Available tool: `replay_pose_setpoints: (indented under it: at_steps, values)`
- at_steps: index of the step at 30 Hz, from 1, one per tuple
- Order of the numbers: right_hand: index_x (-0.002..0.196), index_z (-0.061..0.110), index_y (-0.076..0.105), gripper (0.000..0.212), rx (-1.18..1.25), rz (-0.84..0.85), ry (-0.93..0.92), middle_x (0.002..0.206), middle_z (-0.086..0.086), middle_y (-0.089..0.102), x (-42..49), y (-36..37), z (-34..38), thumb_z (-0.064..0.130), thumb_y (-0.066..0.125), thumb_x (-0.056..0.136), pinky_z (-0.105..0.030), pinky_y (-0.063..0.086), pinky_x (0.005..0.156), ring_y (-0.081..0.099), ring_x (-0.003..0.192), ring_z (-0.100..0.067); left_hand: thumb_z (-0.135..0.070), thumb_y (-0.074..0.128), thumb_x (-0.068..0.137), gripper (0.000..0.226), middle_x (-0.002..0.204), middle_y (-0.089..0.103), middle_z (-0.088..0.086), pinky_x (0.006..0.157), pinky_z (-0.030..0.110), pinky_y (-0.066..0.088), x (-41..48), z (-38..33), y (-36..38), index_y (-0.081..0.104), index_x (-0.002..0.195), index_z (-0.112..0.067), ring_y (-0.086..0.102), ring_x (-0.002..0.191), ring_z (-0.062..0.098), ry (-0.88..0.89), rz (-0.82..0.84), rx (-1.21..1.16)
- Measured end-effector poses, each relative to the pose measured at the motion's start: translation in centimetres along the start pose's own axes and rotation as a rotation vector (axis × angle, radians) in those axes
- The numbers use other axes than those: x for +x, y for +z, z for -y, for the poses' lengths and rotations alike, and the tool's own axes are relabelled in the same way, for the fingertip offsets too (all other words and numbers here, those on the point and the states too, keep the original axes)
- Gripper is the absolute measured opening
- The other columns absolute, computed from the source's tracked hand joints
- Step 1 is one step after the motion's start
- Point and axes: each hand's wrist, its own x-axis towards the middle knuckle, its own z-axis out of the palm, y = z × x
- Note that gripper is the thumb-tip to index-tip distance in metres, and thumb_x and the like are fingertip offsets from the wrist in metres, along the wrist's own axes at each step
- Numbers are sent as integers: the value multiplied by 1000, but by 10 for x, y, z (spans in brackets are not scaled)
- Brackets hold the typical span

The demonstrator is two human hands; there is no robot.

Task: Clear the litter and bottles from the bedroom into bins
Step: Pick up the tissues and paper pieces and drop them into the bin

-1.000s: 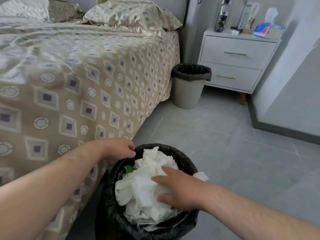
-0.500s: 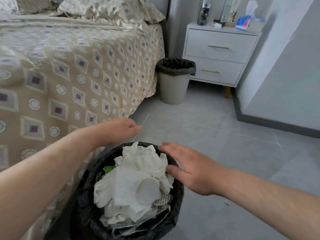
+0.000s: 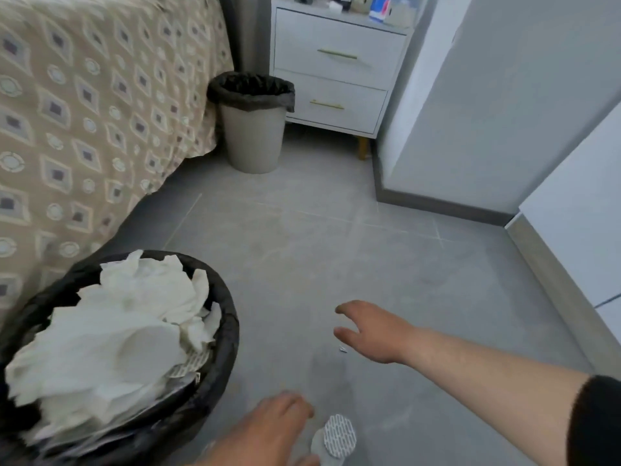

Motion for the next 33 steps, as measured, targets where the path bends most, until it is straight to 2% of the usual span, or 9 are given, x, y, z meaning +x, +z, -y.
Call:
replay_pose_setpoints:
  at_steps: [2, 5, 7, 10, 15, 19, 23, 28, 33]
  values:
    - [146, 19, 34, 61, -33, 73, 48, 151, -3, 36, 5, 16, -12, 48, 46, 94, -36, 31, 112, 36, 137, -22, -81, 5, 66, 79, 136, 26, -15, 101, 19, 37, 3, 19, 28, 30, 127, -38, 44, 130, 4, -82, -19, 201]
    - [146, 18, 33, 63, -54, 149, 81, 150, -7, 36, 13, 37, -19, 47, 49, 93, -37, 33, 111, 38, 136, -27, -68, 29, 78, 85, 159, 8, 8, 117, 35, 16, -5, 35, 36, 18, 148, -21, 13, 147, 21, -336, 251, 302]
    - [146, 18, 33, 62, -74, 194, 69, 149, -10, 38, 16, 50, -18, 43, 51, 92, -37, 34, 111, 40, 135, -28, -56, 44, 87, 74, 156, 15, 14, 117, 36, 15, -7, 42, 35, 23, 146, -16, 14, 145, 28, -420, 254, 352]
    - [147, 19, 34, 60, -104, 250, 54, 148, -10, 37, 16, 68, -18, 38, 51, 93, -37, 34, 111, 40, 135, -29, -55, 52, 83, 74, 149, 22, 16, 115, 39, 22, -13, 55, 47, 29, 139, -14, 21, 140, 33, -459, 241, 394]
    - [143, 22, 40, 50, -178, 215, 18, 143, -14, 37, 10, 92, -20, 32, 50, 94, -41, 36, 107, 39, 128, -38, -59, 61, 70, 91, 152, 11, 18, 113, 45, 28, -21, 72, 65, 21, 141, -18, 14, 142, 37, -490, 264, 401]
    - [119, 8, 52, 29, -182, 124, -17, 121, -16, 47, 1, 109, -20, 19, 50, 93, -40, 43, 93, 47, 113, -36, -57, 67, 66, 98, 151, 9, 15, 106, 45, 38, -23, 79, 72, 17, 143, -22, 20, 138, 35, -470, 311, 434]
    - [100, 8, 52, 16, -192, 139, -68, 106, -14, 52, -13, 121, -16, 4, 41, 89, -33, 37, 71, 54, 98, -33, -54, 70, 65, 85, 132, 30, 8, 95, 38, 43, -21, 80, 72, 30, 133, -23, 36, 119, 29, -400, 290, 528]
    - [111, 12, 53, 23, -144, 136, -35, 108, -9, 52, -28, 127, -20, 9, 42, 91, -34, 42, 74, 56, 96, -31, -37, 72, 70, 58, 118, 35, 6, 87, 37, 45, -13, 81, 68, 40, 114, -20, 42, 111, 28, -395, 304, 427]
    - [81, 15, 50, 17, -4, 94, -64, 94, -2, 38, -39, 127, -7, 2, 40, 87, -36, 41, 69, 47, 75, -28, -25, 49, 85, 29, 120, 40, 10, 90, 38, 44, -16, 79, 73, 44, 112, -15, 43, 112, 30, -283, 310, 462]
